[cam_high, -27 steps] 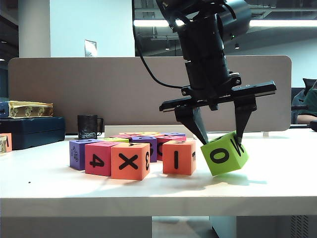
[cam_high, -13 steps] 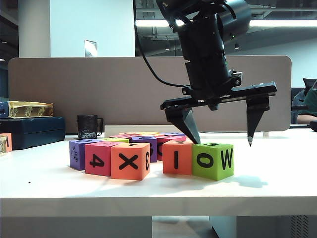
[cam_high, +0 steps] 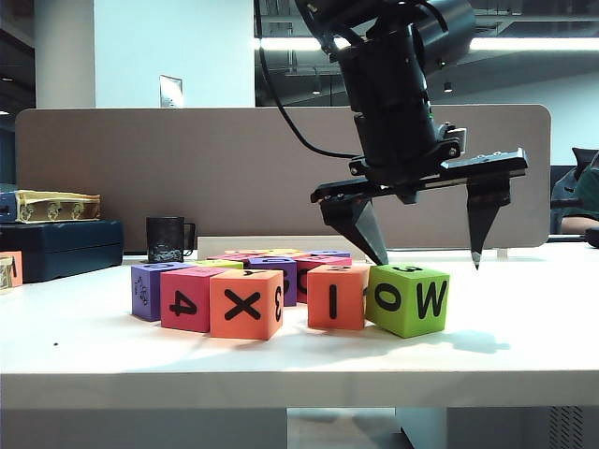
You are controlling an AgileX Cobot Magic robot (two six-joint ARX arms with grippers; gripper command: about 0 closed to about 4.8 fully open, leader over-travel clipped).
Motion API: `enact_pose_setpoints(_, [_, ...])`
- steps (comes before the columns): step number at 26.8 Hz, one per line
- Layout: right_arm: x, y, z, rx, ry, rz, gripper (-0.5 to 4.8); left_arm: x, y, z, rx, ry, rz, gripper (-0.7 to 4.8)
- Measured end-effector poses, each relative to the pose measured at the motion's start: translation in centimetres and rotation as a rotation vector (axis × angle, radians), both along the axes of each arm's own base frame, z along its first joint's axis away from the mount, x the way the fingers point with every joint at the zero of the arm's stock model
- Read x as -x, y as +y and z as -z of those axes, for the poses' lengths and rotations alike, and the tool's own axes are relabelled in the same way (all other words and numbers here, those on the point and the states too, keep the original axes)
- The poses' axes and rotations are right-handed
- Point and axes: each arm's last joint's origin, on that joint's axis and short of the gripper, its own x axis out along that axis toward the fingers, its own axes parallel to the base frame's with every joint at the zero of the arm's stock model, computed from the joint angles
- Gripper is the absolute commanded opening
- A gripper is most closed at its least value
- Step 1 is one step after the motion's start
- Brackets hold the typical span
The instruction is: Select the appropriate blocks from the scattered letter blocks on the table and arrange them in a row to spell out "23".
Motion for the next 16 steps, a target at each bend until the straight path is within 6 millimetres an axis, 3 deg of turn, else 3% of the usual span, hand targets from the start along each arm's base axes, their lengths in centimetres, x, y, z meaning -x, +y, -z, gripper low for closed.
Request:
enact_pose_setpoints(13, [0.0,0.0,0.0,0.0,0.0,0.0,-0.01,0.88,-0.31,0.04,-0.02,0.025,0.045,4.31])
enact_pose_setpoints(16, [0.0,0.0,0.0,0.0,0.0,0.0,-0.01,0.81,-0.1,0.09,-0.099,-0.036,0.087,4.31])
